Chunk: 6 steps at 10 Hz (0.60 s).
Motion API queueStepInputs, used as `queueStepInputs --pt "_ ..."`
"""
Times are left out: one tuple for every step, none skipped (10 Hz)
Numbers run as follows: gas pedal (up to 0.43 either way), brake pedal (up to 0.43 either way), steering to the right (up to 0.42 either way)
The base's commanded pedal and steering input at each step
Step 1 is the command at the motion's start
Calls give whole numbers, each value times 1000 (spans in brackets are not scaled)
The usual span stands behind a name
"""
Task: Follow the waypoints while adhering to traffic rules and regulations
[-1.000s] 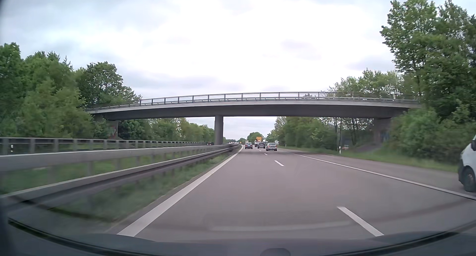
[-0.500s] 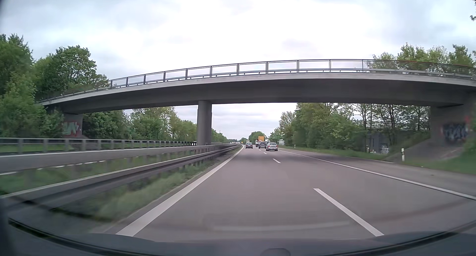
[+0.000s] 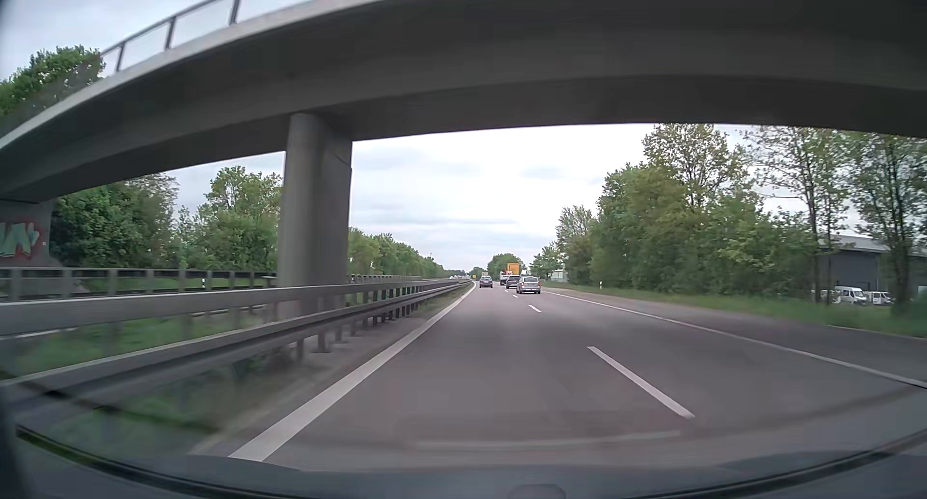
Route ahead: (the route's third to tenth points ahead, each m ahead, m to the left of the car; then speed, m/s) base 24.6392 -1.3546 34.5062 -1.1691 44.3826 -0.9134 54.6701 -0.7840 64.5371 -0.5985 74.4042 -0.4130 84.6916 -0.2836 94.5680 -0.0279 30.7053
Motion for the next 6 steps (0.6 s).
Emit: queueStepInputs --pt "138 0 -1" --pt "118 0 -1" --pt "98 0 -1" --pt "67 0 -1" --pt "39 0 -1" --pt "8 0 -1"
